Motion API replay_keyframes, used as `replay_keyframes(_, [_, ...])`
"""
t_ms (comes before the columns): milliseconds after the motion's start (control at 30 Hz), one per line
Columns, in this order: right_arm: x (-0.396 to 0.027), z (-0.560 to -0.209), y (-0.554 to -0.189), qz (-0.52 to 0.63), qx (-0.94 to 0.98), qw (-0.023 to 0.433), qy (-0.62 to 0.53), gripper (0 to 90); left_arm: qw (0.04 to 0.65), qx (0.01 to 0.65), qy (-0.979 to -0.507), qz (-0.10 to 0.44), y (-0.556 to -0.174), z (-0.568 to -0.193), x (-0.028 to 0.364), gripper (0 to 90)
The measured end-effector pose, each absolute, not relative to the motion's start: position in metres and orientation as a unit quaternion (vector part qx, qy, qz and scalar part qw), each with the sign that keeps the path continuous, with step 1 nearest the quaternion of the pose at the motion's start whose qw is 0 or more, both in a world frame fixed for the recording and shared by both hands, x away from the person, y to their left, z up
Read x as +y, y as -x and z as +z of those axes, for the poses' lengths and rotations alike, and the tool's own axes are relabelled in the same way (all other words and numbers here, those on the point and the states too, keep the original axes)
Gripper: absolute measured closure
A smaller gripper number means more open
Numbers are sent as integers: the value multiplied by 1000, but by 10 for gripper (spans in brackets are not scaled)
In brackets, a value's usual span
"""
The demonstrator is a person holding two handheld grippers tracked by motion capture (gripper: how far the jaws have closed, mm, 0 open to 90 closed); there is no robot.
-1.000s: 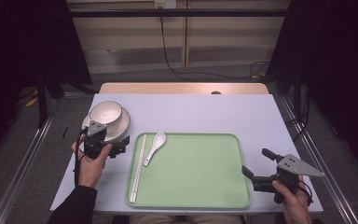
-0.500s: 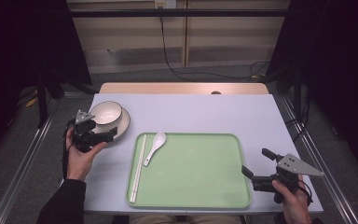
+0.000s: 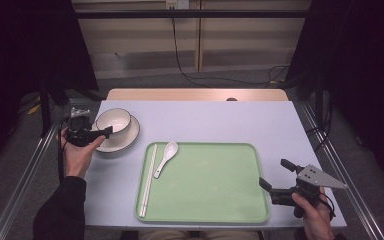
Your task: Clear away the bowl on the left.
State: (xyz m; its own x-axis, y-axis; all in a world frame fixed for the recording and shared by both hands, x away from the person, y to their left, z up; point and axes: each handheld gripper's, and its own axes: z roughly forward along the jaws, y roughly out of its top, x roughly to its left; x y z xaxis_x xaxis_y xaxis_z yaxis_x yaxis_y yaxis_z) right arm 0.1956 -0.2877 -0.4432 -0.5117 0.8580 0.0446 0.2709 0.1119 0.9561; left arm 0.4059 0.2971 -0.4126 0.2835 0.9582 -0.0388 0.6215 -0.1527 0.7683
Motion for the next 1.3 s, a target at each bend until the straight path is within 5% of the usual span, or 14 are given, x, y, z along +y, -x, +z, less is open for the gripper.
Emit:
replay_keyframes(500, [-288,-443,-196,527,693,278,-406,20,276,598,-722,212,-440,-423,300,385])
replay_keyframes(1133, [-288,-444,-197,527,693,276,-408,20,246,621,-723,177,-455,-431,303,799])
replay_keyframes(1300, [-288,-444,-196,527,693,276,-407,20,257,627,-716,169,-453,-433,303,806])
